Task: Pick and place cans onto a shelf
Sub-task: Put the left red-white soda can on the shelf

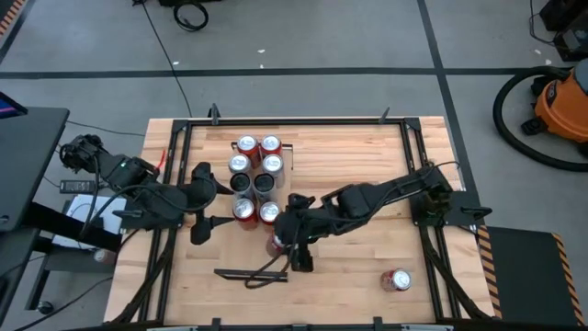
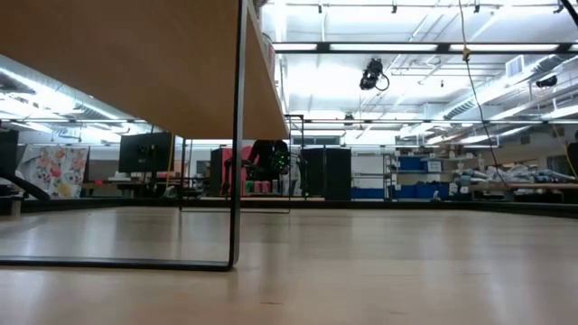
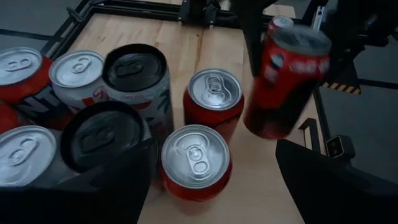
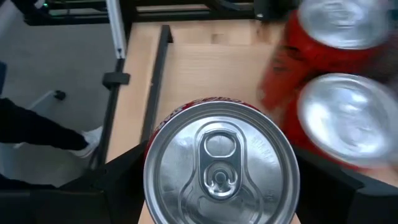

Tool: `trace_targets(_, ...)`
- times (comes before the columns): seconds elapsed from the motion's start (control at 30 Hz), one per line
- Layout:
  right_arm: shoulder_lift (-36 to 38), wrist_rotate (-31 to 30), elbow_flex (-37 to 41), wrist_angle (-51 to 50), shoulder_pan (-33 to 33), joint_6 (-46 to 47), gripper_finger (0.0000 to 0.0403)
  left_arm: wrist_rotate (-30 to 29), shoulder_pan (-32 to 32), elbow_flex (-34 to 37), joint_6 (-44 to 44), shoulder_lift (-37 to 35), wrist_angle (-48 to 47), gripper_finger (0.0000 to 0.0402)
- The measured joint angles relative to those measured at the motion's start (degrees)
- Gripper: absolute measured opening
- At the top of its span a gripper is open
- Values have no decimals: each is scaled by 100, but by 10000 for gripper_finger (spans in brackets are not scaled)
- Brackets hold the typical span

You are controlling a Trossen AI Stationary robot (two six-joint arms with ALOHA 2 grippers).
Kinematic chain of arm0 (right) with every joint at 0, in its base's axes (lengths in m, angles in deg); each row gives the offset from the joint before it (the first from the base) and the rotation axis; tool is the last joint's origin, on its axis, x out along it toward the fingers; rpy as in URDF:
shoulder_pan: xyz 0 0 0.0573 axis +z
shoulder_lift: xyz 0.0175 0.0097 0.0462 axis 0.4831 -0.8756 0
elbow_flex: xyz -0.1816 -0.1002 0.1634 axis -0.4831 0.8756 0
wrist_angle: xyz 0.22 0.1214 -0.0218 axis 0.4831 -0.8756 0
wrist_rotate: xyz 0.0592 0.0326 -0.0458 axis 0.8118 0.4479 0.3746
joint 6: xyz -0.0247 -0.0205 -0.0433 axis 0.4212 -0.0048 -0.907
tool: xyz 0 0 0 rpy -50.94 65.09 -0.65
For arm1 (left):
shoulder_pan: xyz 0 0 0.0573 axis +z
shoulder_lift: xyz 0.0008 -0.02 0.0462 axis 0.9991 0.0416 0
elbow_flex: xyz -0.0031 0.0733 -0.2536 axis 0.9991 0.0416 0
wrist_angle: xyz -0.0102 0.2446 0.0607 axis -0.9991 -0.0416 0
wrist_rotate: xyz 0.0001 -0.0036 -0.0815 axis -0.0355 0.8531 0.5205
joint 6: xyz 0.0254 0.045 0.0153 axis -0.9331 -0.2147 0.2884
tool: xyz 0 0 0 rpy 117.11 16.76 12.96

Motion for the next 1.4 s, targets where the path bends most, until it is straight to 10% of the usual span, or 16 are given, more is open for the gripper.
trace_targets(1.4, -339, -472, 273, 1071, -104, -527, 349, 146, 0, 0, -57, -225, -33, 341)
